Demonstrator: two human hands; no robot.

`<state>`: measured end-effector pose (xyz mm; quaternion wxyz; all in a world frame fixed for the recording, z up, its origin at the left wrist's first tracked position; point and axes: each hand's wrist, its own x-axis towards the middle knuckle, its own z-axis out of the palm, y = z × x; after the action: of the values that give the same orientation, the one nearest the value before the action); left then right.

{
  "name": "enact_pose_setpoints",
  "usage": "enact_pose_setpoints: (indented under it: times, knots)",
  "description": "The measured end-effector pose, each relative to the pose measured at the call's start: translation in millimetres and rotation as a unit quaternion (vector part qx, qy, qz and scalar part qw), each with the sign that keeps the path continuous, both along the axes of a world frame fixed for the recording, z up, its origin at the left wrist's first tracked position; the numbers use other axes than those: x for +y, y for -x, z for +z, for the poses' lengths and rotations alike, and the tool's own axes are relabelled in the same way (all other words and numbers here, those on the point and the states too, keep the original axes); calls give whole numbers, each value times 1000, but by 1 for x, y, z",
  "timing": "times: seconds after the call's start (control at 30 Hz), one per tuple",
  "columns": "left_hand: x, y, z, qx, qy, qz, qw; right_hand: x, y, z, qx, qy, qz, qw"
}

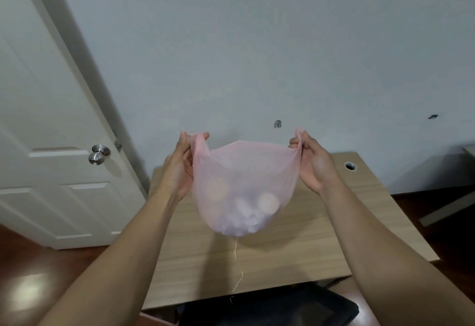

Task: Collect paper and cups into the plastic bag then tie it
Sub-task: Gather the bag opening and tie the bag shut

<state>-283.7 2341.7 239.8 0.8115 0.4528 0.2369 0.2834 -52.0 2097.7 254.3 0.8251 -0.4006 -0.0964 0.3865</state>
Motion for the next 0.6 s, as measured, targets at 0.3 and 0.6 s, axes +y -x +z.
enact_pose_setpoints:
  times: [0.3,0.6]
  knots:
    - [-20,-16,1,76,-150,-24,985,7,6,0,-86,44,2,995]
    - [-39,-31,0,137,-260,-77,953,19,25,3,-115,61,20,991]
